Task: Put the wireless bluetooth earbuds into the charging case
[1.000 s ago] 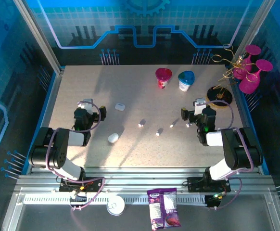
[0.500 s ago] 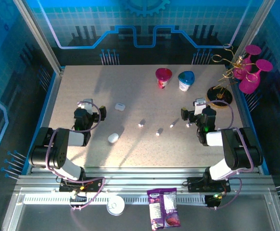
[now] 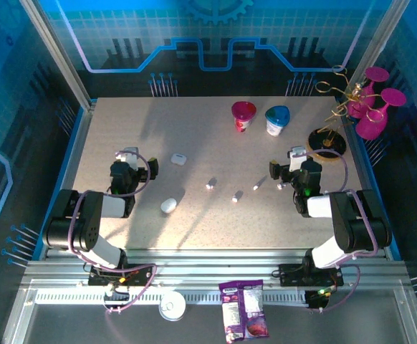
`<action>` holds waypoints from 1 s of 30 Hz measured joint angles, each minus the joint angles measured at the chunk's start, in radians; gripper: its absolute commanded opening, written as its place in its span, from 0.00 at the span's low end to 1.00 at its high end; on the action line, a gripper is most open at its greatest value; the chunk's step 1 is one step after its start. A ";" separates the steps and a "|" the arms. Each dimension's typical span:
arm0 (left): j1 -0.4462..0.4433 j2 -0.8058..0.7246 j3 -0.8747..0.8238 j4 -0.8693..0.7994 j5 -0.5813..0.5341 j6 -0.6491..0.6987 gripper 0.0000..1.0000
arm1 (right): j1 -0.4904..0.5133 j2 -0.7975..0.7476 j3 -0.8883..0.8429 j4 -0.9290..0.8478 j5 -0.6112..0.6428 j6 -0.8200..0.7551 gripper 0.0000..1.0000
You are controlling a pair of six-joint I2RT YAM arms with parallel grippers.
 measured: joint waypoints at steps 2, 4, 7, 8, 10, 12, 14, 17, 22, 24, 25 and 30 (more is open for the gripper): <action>-0.001 0.000 0.000 0.000 0.000 0.000 0.99 | 0.000 0.000 0.000 0.000 0.000 0.000 1.00; -0.006 -0.003 0.000 -0.007 -0.005 0.000 0.99 | 0.000 0.000 0.000 0.000 0.001 -0.001 1.00; -0.027 -0.051 0.010 -0.087 -0.017 0.016 0.99 | 0.012 -0.013 0.000 -0.017 0.005 -0.011 1.00; -0.035 -0.082 0.022 -0.136 -0.024 0.019 0.99 | 0.021 -0.029 0.000 -0.037 0.010 -0.018 1.00; -0.051 -0.142 0.059 -0.225 -0.044 0.021 0.99 | 0.039 -0.077 0.004 -0.084 0.015 -0.031 1.00; -0.066 -0.196 0.110 -0.314 -0.064 0.023 0.99 | 0.064 -0.139 0.021 -0.143 0.020 -0.050 1.00; -0.082 -0.231 0.163 -0.397 -0.074 0.021 1.00 | 0.089 -0.192 0.048 -0.200 0.022 -0.064 1.00; -0.113 -0.248 0.252 -0.529 -0.071 0.008 0.99 | 0.134 -0.247 0.107 -0.290 0.015 -0.079 1.00; -0.139 -0.201 0.430 -0.787 -0.021 -0.063 0.99 | 0.269 -0.248 0.217 -0.426 -0.007 -0.109 1.00; -0.145 -0.148 0.522 -0.895 -0.011 -0.095 0.99 | 0.332 -0.222 0.261 -0.463 -0.027 -0.116 1.00; -0.151 -0.116 0.573 -0.949 -0.005 -0.113 0.99 | 0.362 -0.201 0.286 -0.480 -0.043 -0.121 1.00; -0.172 0.065 0.782 -1.172 0.034 -0.192 0.99 | 0.480 -0.066 0.404 -0.528 -0.095 -0.139 1.00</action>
